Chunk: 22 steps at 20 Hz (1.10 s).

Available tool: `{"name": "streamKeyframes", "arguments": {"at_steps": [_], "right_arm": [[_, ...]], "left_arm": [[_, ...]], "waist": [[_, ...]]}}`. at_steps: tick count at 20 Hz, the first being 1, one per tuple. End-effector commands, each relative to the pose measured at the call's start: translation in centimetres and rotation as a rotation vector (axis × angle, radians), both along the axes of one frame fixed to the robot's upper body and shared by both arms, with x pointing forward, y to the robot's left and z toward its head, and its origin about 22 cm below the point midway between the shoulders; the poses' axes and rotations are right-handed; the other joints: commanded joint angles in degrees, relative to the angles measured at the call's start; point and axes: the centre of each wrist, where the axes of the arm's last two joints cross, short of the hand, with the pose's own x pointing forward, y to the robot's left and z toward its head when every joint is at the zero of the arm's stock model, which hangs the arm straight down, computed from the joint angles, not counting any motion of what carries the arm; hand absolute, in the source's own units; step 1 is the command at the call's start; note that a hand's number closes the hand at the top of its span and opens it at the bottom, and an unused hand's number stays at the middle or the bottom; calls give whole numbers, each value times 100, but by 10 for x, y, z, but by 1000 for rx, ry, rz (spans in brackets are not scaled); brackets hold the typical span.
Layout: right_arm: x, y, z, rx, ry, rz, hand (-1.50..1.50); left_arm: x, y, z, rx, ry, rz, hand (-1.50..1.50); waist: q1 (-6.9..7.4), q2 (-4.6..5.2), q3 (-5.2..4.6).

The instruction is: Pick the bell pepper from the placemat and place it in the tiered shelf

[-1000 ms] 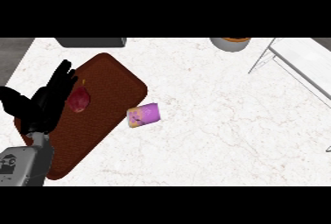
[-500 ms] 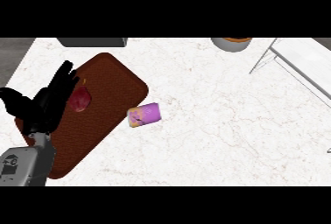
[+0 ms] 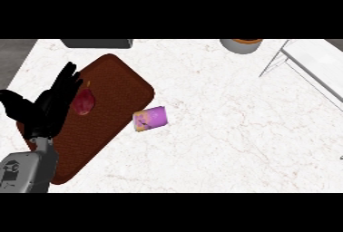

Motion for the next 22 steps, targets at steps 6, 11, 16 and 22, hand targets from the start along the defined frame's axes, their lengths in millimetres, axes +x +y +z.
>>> {"name": "streamKeyframes", "arguments": {"at_steps": [6, 11, 16, 22], "right_arm": [[12, -33, 1, 53, -205, -62, -150], [-3, -55, 12, 66, -266, -50, -150], [-40, -83, 24, 258, -50, 77, -150], [-93, -110, 69, 250, -64, 78, -150]], "left_arm": [[1, -5, -9, 13, -12, -19, 0], [4, -6, 0, 13, -14, -21, 0], [2, -6, 1, 5, -2, -15, 0], [6, -13, -5, -6, -8, -1, 0]], "waist": [[63, 30, 7], [43, 23, 7], [-5, 14, 12], [7, 50, 28]]}}
